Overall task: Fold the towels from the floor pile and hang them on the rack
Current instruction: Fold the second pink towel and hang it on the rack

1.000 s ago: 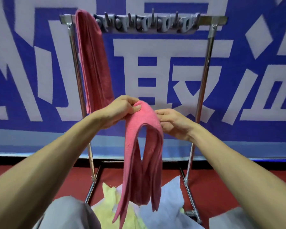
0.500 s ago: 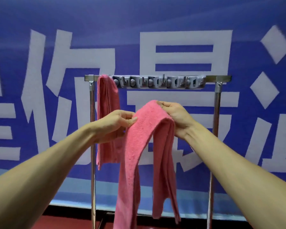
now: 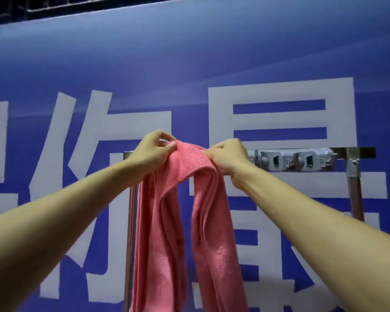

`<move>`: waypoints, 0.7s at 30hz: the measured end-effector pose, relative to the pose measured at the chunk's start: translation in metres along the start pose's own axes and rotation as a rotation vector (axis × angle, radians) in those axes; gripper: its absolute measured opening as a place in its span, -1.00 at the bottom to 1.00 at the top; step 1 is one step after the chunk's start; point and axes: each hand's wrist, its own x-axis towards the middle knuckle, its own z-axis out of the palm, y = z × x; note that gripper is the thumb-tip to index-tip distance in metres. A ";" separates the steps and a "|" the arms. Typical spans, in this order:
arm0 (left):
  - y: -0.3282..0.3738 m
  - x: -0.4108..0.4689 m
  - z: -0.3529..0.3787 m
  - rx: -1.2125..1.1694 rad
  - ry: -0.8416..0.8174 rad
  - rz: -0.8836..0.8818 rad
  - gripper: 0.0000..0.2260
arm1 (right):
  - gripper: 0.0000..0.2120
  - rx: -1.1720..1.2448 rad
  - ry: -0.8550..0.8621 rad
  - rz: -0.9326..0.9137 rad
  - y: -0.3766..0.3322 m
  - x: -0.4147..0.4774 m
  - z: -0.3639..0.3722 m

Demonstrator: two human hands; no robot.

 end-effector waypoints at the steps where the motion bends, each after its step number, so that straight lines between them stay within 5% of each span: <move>1: -0.004 0.010 0.000 0.061 0.011 0.017 -0.97 | -0.81 -0.148 0.044 -0.079 -0.002 0.008 0.004; 5: -0.012 0.039 0.005 0.272 0.069 0.061 -0.90 | -0.84 -0.655 0.127 -0.353 -0.012 0.024 0.017; 10: -0.023 0.045 0.016 0.622 -0.005 0.057 -0.95 | -0.86 -0.935 -0.001 -0.416 0.007 0.013 0.031; 14: -0.025 0.034 0.018 0.817 -0.042 0.146 -0.79 | -0.79 -0.967 -0.003 -0.401 0.033 0.006 0.040; 21: -0.017 0.008 -0.001 0.886 -0.178 0.283 -0.78 | -0.79 -0.822 -0.115 -0.245 0.045 -0.003 0.022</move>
